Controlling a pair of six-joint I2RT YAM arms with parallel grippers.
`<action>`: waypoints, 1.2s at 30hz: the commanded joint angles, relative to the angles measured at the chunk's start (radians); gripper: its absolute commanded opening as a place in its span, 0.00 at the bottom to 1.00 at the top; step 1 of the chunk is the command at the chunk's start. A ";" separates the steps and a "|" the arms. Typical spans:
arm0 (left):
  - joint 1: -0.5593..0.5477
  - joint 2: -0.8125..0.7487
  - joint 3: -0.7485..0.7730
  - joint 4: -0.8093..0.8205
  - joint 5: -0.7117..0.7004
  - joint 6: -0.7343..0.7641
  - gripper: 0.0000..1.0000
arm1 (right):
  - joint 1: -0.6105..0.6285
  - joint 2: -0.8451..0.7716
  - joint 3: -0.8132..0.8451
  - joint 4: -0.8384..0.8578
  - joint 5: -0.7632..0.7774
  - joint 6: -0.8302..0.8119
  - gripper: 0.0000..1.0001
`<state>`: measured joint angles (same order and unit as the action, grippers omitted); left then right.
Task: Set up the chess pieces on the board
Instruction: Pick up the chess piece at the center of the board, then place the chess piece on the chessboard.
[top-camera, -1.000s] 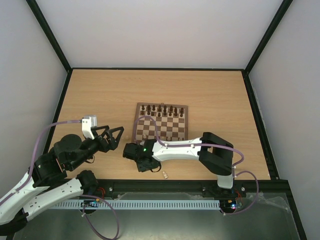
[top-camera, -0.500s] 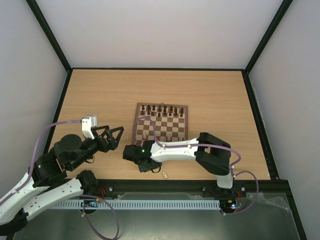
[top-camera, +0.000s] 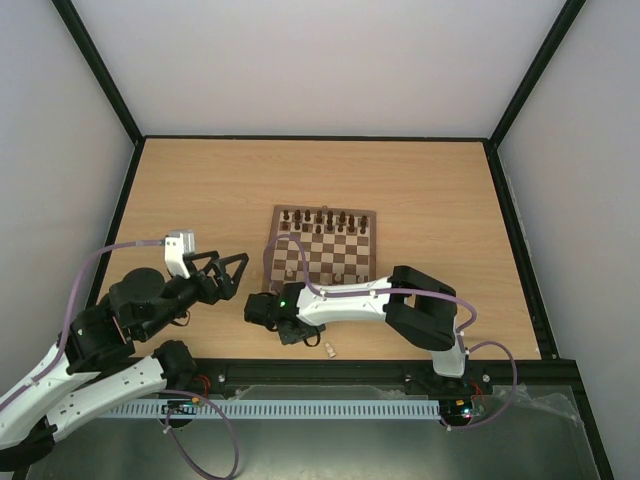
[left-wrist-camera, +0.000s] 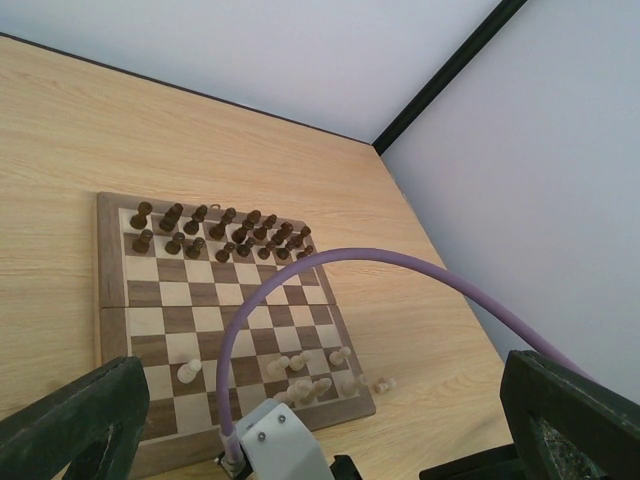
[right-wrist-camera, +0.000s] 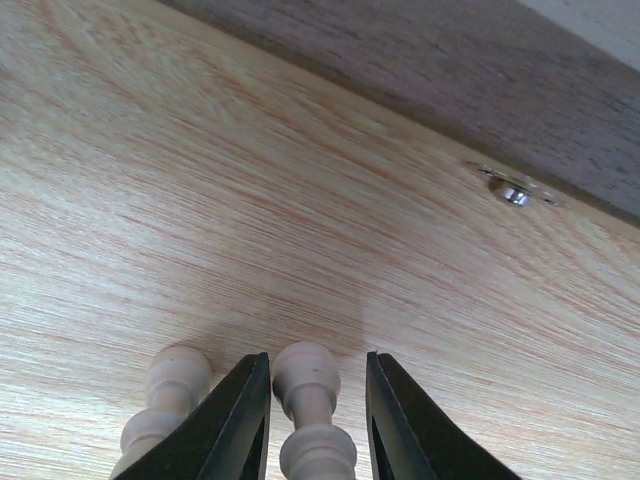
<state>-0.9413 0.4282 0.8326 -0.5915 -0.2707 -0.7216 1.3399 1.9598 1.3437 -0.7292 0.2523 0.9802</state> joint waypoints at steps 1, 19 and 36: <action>0.006 0.011 0.010 0.003 -0.013 0.010 0.99 | 0.008 -0.027 0.002 -0.063 0.036 0.005 0.29; 0.006 0.029 -0.005 0.005 -0.038 0.004 0.99 | 0.008 -0.123 -0.061 -0.056 0.029 -0.019 0.01; 0.006 0.054 0.014 -0.023 -0.140 0.012 0.99 | -0.165 -0.272 0.055 -0.132 0.092 -0.213 0.02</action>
<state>-0.9413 0.4664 0.8326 -0.5968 -0.3668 -0.7216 1.2098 1.6867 1.3674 -0.8085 0.3141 0.8410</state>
